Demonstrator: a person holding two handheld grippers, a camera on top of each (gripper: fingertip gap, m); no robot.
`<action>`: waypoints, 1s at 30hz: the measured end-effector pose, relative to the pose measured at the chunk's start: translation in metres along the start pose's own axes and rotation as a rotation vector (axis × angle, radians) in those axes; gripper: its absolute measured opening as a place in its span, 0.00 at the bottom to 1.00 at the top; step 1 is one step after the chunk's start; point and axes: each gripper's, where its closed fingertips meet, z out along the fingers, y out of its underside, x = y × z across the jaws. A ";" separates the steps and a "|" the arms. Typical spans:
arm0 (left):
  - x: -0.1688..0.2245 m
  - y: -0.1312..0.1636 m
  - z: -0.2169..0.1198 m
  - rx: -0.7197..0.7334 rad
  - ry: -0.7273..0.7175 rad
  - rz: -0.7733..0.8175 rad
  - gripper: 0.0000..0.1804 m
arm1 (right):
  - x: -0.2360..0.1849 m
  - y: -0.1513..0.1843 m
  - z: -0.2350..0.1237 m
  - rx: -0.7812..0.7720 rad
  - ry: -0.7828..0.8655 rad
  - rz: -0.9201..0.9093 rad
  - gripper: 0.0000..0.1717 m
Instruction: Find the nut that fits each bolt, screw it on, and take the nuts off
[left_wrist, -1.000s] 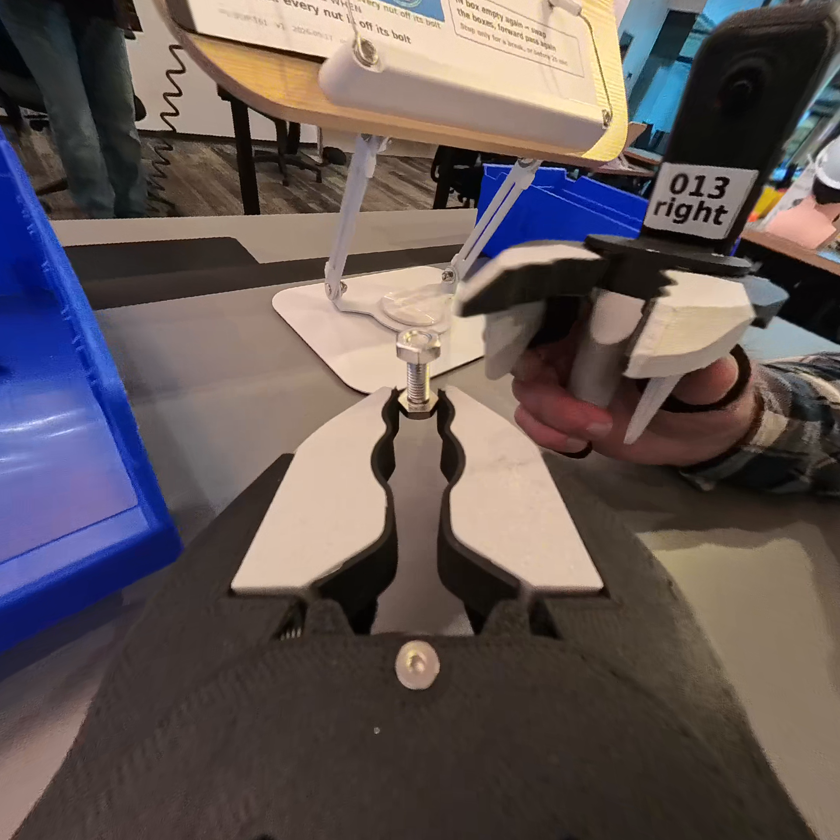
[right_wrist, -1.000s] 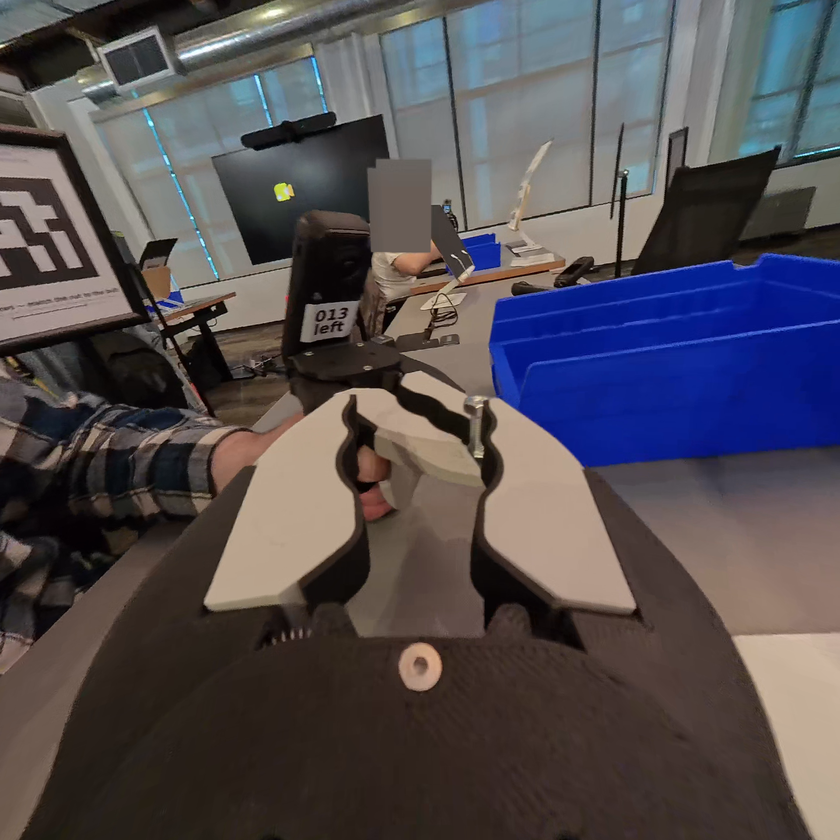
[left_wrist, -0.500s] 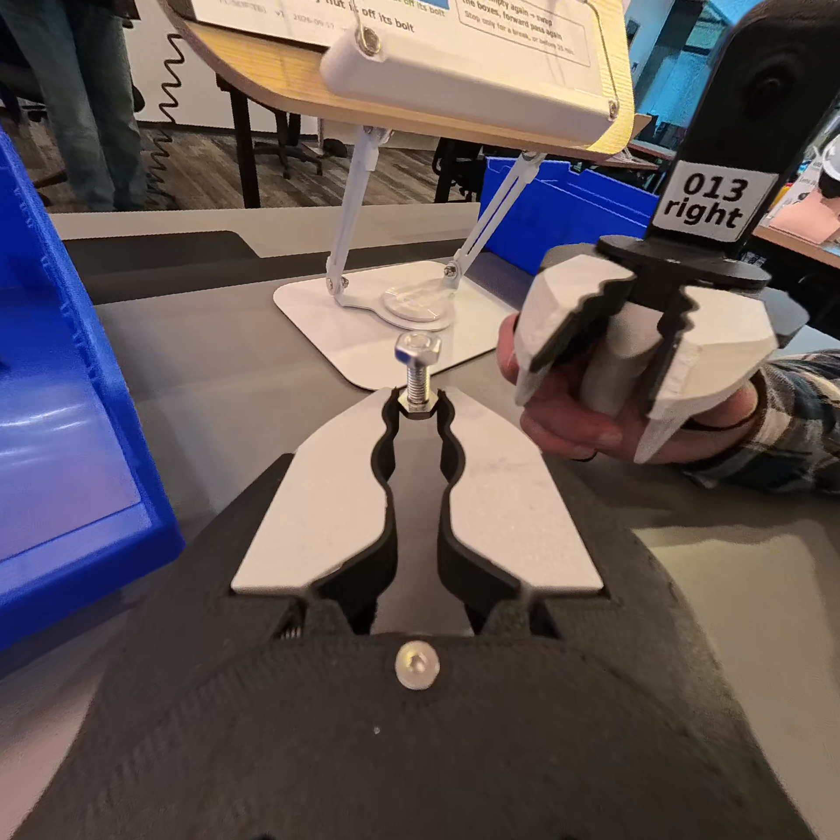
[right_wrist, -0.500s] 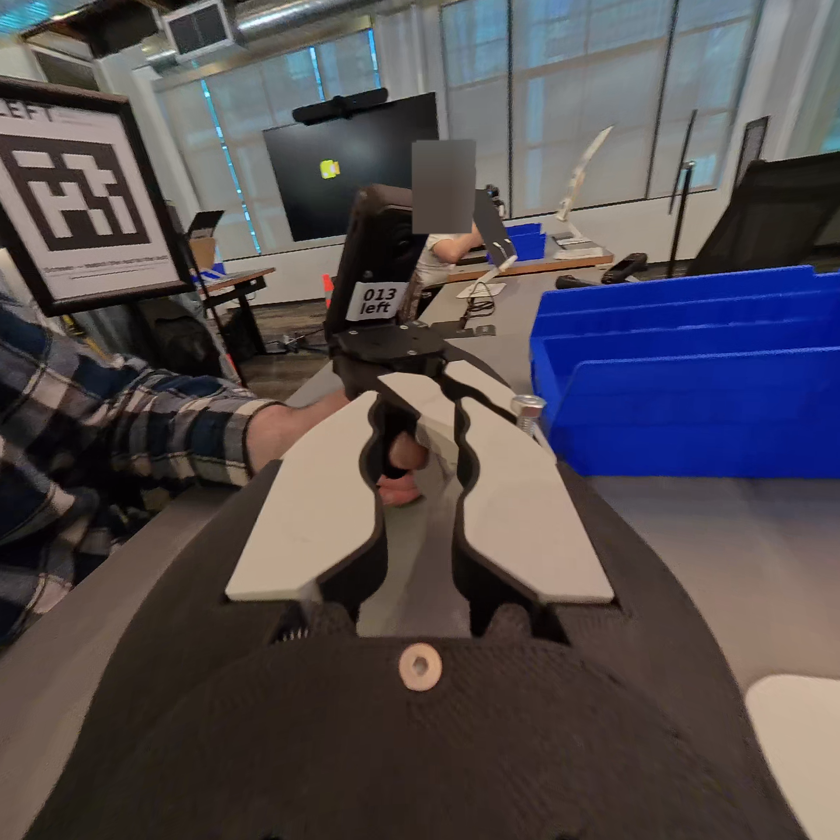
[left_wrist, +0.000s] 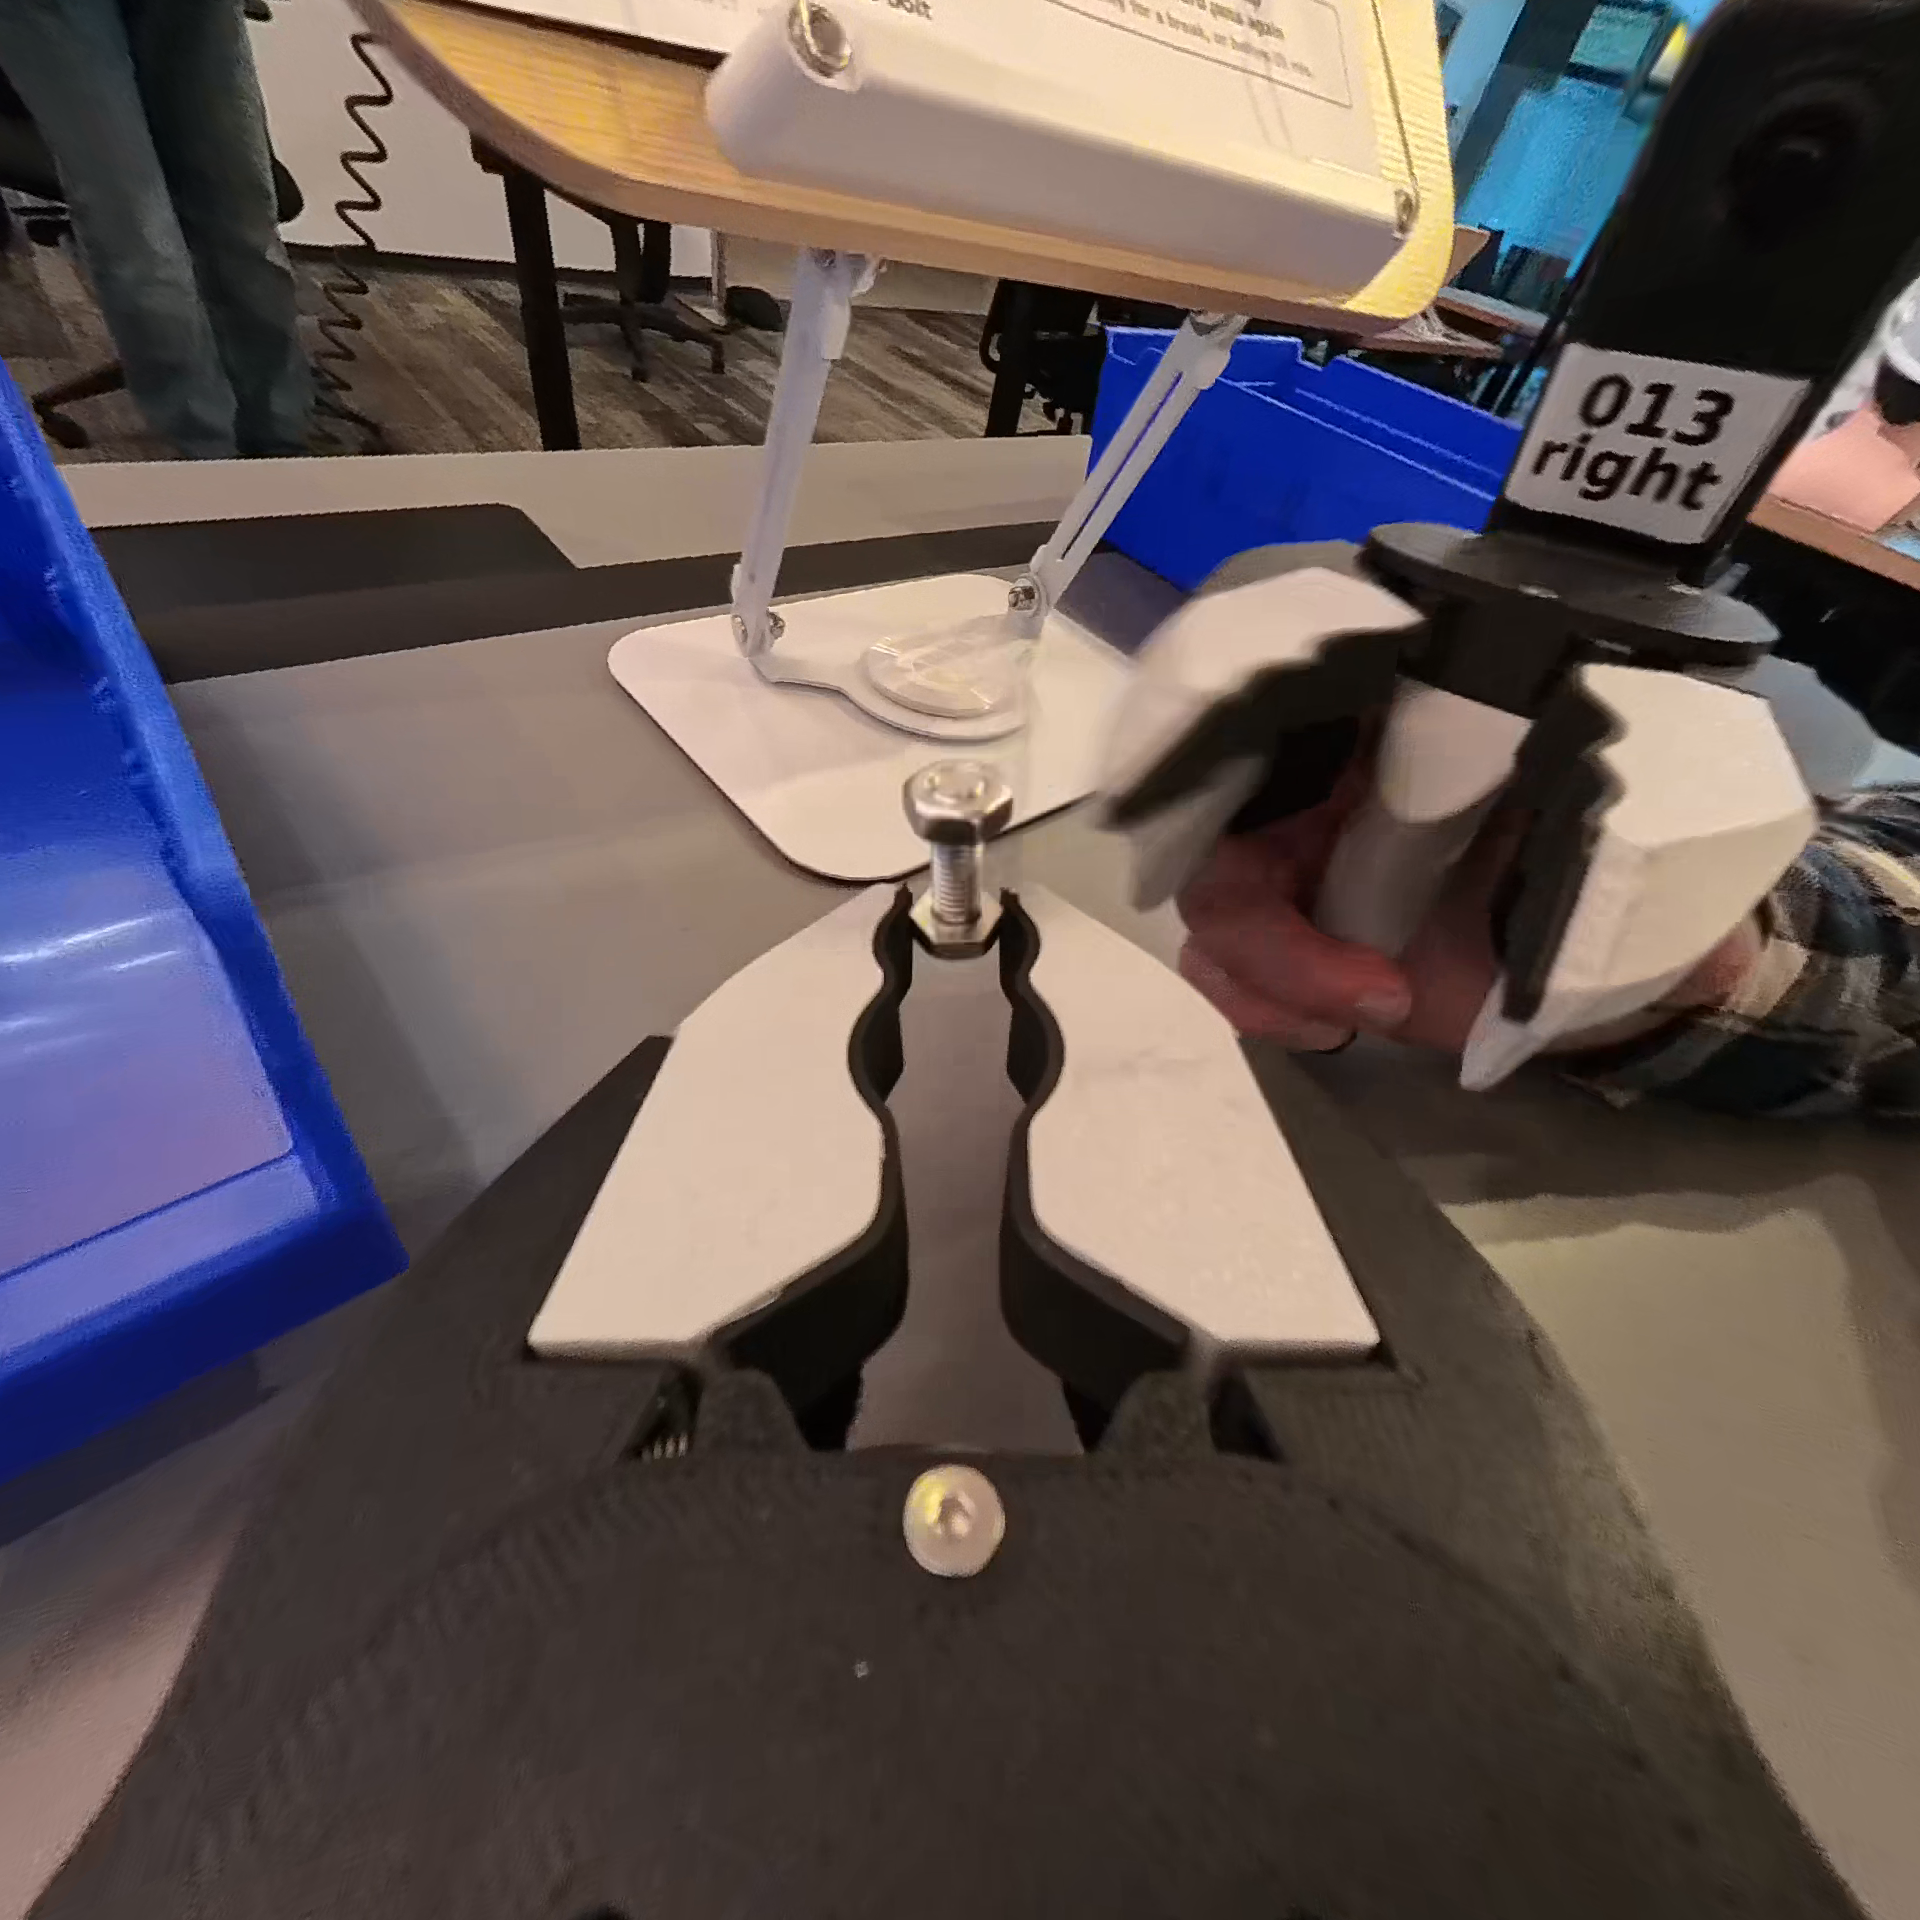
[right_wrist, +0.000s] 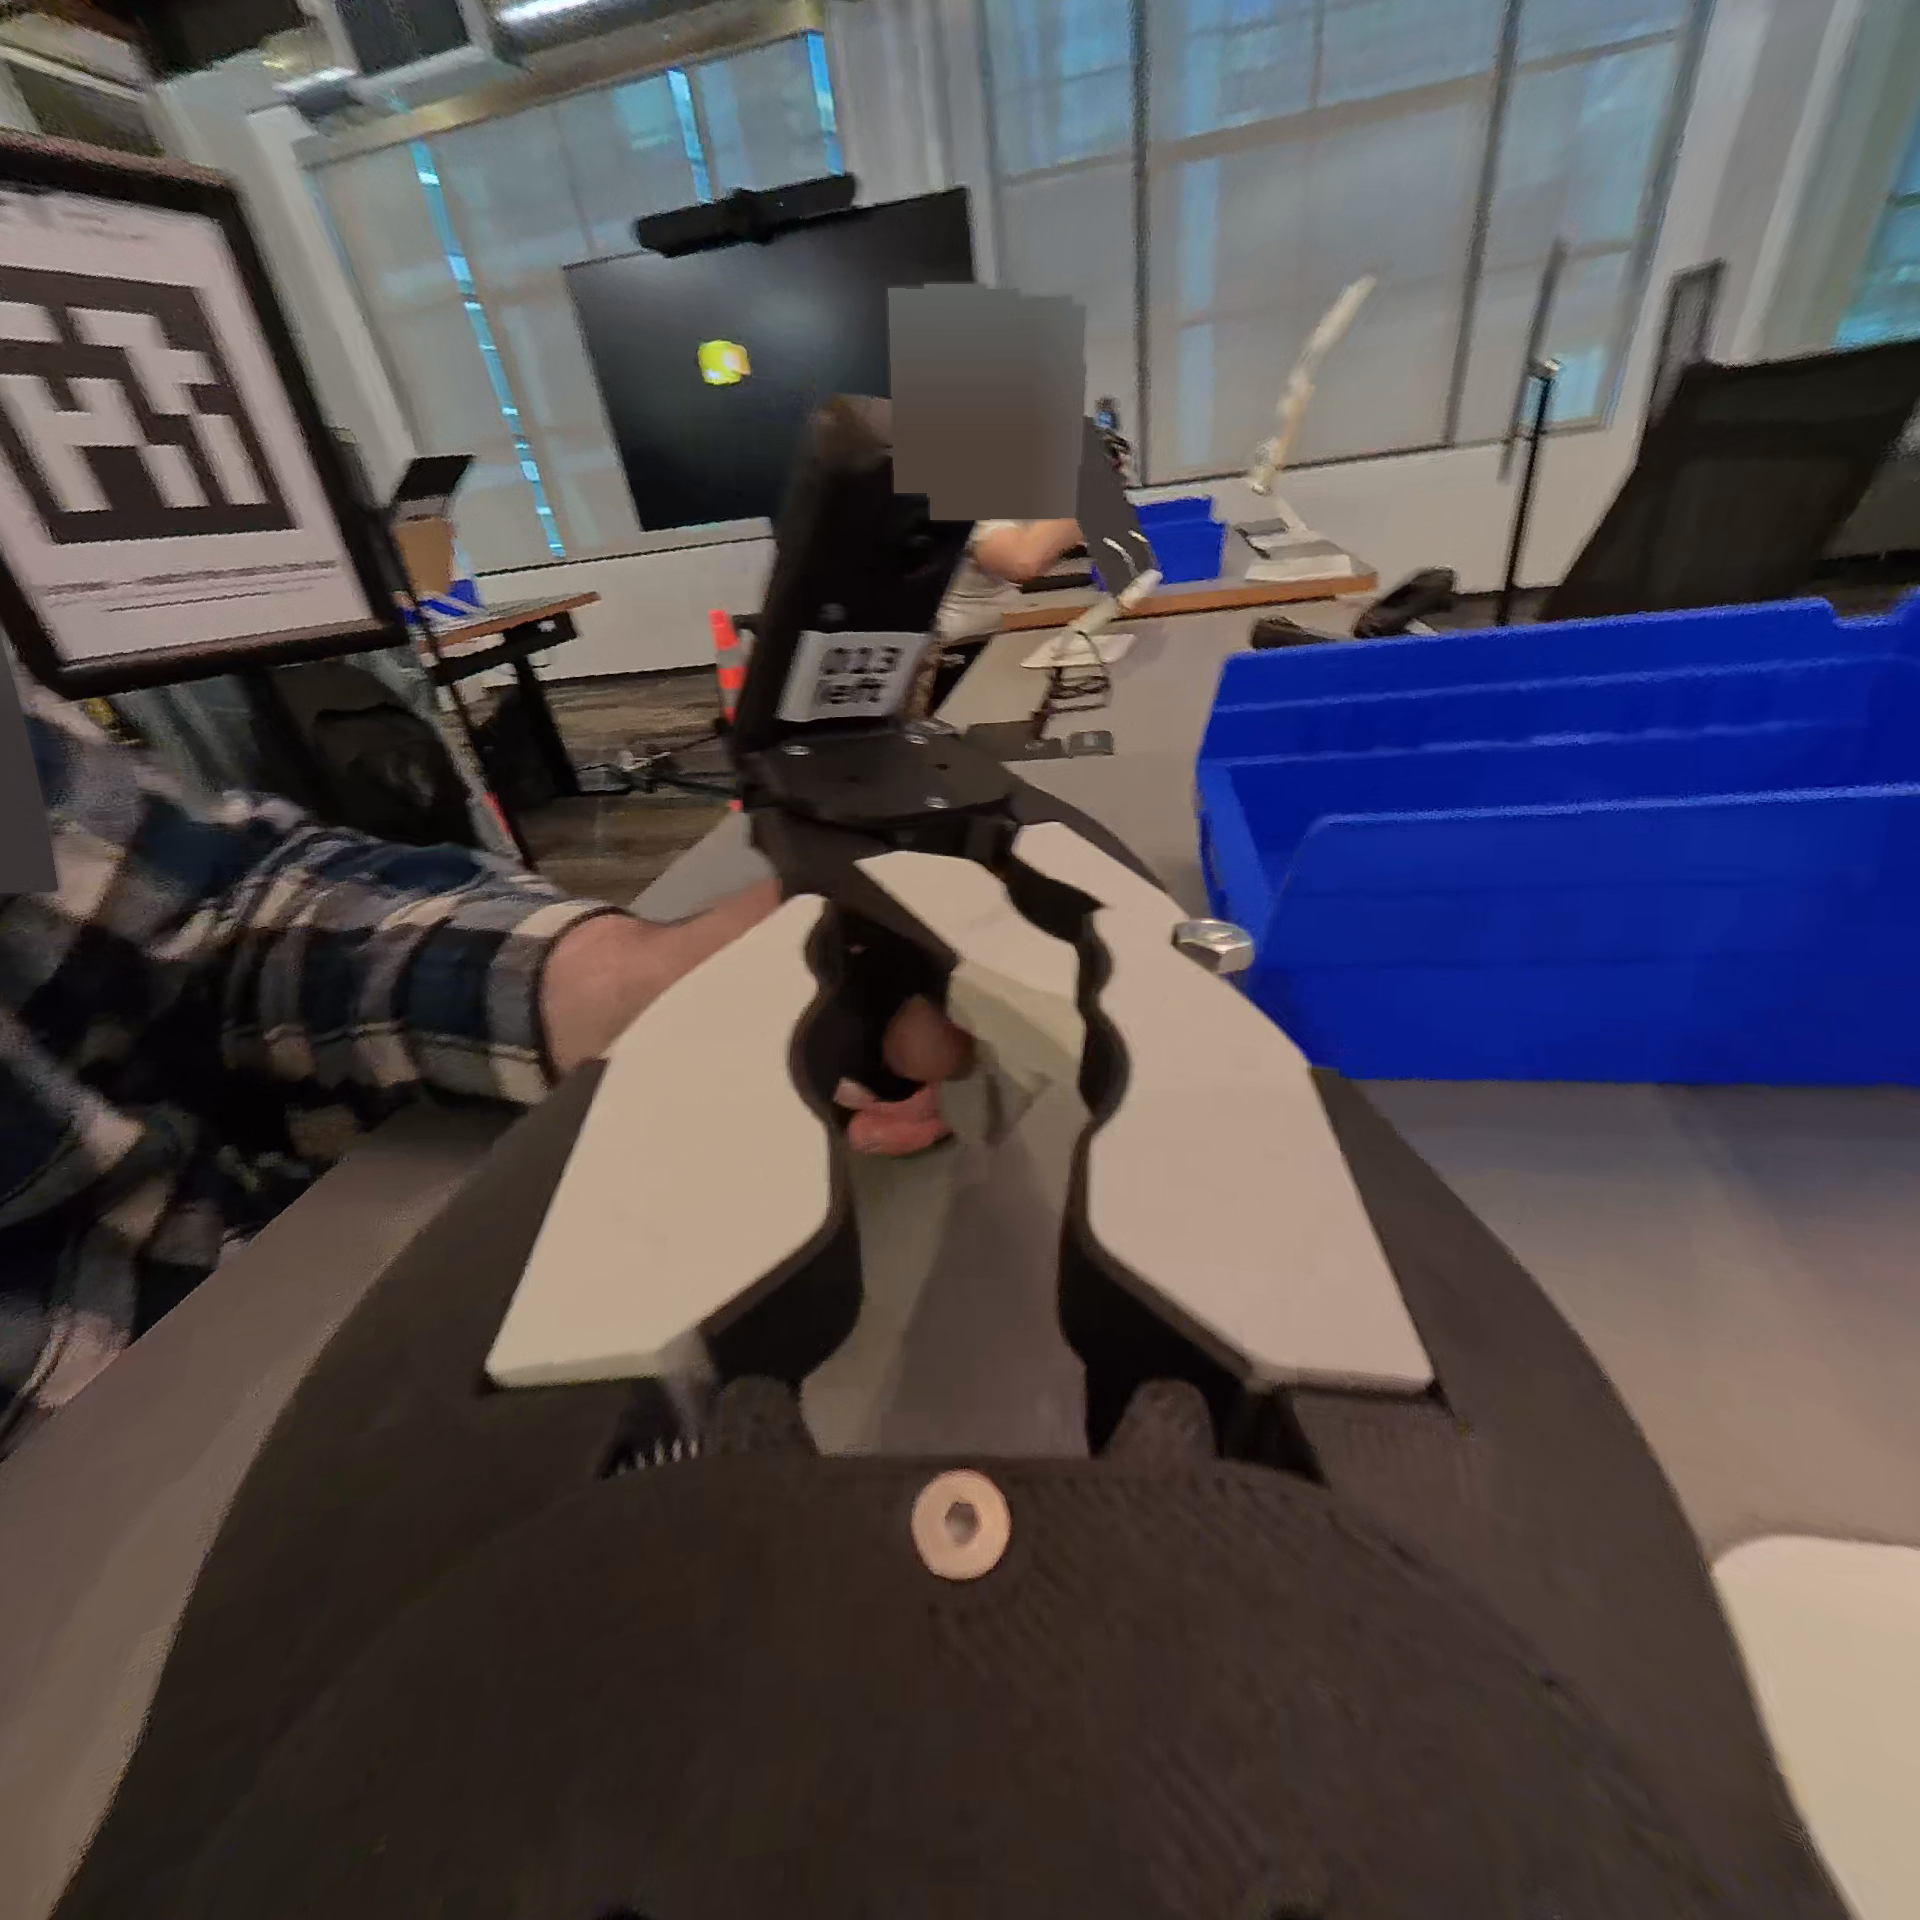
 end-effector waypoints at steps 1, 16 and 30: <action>-0.002 0.000 -0.001 0.003 -0.003 -0.010 0.09 | -0.004 -0.001 -0.003 0.005 -0.020 -0.009 0.24; 0.000 0.002 0.001 -0.009 0.002 0.003 0.09 | 0.006 0.008 0.002 -0.039 0.028 0.017 0.32; 0.008 0.005 0.006 -0.034 0.021 0.032 0.08 | 0.017 0.010 0.003 -0.054 0.075 0.008 0.39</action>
